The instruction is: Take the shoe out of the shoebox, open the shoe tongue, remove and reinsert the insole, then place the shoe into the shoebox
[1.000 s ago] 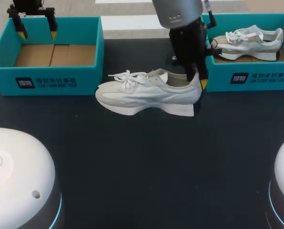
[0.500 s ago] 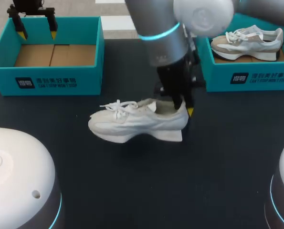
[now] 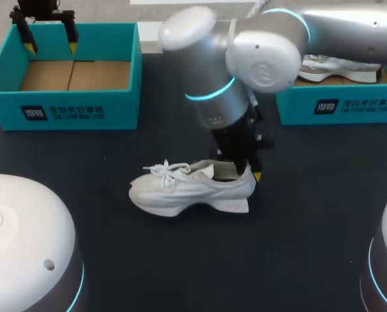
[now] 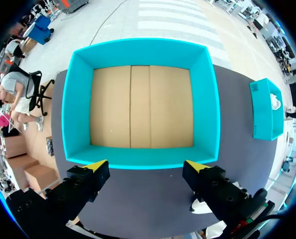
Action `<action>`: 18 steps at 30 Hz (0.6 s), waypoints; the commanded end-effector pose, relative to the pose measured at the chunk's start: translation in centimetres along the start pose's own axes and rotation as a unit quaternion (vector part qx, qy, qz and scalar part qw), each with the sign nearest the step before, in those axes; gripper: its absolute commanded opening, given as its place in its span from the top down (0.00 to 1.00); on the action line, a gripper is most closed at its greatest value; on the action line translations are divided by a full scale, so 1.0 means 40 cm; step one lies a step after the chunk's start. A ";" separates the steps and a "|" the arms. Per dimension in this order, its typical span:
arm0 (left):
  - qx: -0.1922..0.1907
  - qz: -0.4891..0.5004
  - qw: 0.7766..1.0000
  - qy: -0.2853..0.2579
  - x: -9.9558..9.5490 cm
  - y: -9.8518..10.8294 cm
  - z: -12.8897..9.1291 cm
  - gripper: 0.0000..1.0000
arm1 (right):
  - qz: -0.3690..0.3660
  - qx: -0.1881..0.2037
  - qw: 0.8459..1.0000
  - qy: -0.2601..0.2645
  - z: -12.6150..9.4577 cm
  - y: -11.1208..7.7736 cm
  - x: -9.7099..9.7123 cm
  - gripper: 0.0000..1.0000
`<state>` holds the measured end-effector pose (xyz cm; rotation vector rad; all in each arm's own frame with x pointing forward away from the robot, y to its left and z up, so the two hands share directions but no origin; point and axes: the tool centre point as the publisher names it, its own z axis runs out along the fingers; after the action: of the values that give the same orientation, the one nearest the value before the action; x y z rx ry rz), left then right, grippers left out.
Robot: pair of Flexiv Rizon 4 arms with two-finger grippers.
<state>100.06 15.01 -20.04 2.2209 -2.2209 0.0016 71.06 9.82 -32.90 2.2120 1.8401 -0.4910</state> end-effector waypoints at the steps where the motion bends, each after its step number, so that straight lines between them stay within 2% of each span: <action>1: 0.000 0.000 1.000 0.000 0.000 0.001 0.000 0.00 | -0.010 -0.014 1.000 -0.005 0.013 -0.007 0.008 1.00; 4: 0.000 0.000 1.000 0.000 0.000 0.001 0.000 0.00 | -0.008 -0.026 1.000 -0.013 0.016 -0.004 0.010 1.00; 10: 0.000 0.000 1.000 0.000 0.000 0.001 0.000 0.00 | 0.013 -0.022 1.000 -0.008 0.048 0.010 0.011 1.00; 12: 0.000 0.000 1.000 0.000 0.000 0.001 0.000 0.00 | 0.013 -0.026 0.999 -0.016 0.056 0.013 0.013 1.00; 14: 0.000 0.000 1.000 0.000 0.000 0.001 0.000 0.00 | 0.007 -0.029 0.998 -0.051 0.063 0.014 0.018 1.00; 18: 0.000 0.000 1.000 0.000 0.000 0.001 0.000 0.00 | 0.017 -0.024 0.999 -0.039 0.064 0.014 0.013 1.00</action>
<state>100.06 15.01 -20.05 2.2212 -2.2207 0.0014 71.45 8.56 -35.35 2.1487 1.7856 -0.5029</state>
